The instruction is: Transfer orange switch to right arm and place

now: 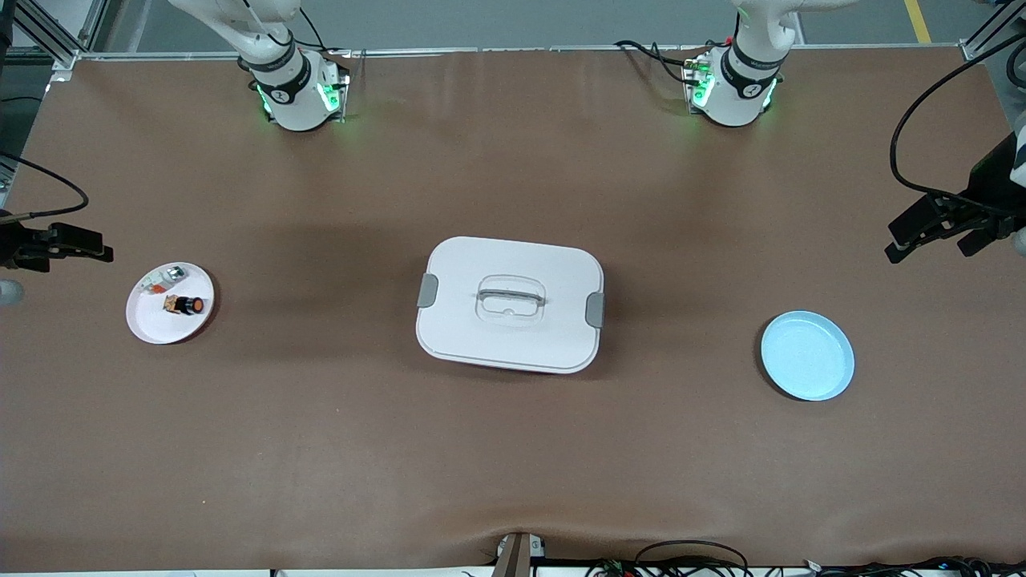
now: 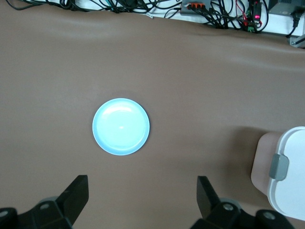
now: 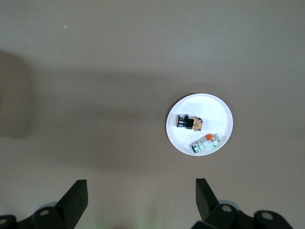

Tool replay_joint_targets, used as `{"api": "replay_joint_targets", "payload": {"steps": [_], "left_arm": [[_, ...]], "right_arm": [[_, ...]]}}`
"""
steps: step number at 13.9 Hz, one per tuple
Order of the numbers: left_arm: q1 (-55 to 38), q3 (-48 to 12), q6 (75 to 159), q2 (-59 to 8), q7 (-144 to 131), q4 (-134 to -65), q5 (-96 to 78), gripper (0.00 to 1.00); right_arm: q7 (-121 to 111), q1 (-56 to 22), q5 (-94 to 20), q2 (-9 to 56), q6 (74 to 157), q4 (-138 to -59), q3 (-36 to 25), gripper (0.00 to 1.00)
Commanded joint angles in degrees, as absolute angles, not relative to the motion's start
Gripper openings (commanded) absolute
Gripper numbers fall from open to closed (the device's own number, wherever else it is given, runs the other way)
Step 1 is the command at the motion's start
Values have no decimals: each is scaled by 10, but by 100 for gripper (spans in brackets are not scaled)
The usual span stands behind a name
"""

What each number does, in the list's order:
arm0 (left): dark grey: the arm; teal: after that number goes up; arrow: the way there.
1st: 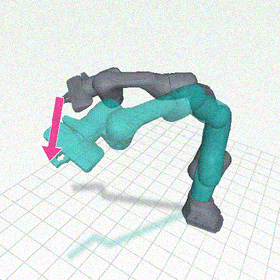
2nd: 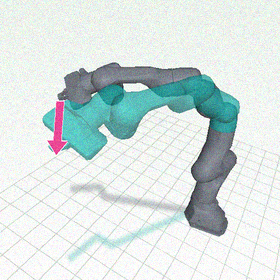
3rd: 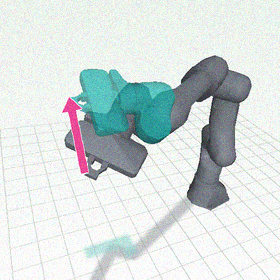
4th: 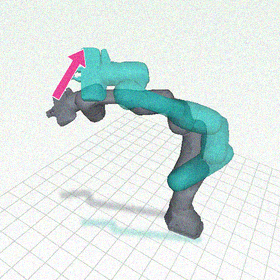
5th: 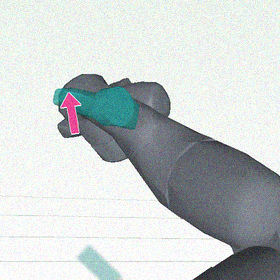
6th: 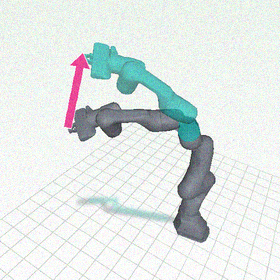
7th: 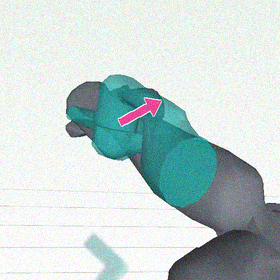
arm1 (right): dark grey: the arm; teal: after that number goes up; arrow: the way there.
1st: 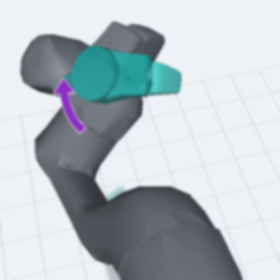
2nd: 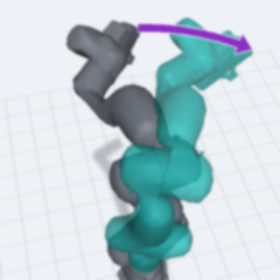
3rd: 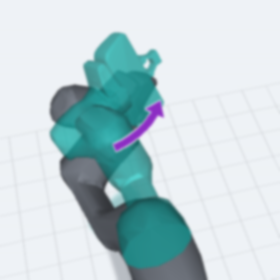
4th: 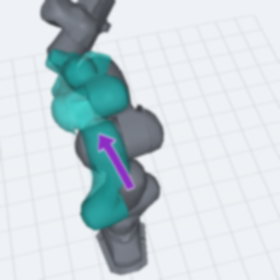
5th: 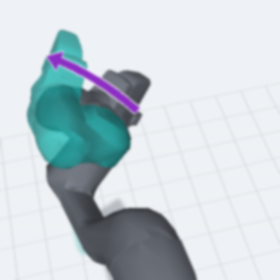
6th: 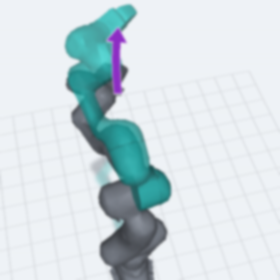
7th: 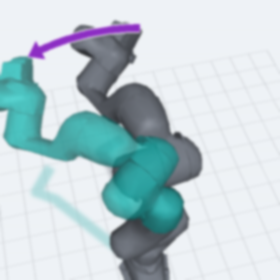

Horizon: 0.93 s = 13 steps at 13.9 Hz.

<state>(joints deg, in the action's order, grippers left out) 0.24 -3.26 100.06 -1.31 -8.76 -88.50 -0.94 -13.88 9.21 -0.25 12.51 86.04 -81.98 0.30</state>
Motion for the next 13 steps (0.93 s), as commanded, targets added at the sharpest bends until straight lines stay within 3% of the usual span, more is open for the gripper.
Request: {"api": "replay_joint_targets", "payload": {"steps": [1, 13], "left_arm": [[-2, -32, 967, -17, -81, -861, -4, 100], [0, -32, 943, -21, -87, -862, -5, 100]], "right_arm": [[-112, 91, 1, 129, 849, -768, -3, 100], [-109, 98, -7, 86, 789, -744, -1, 100]]}}
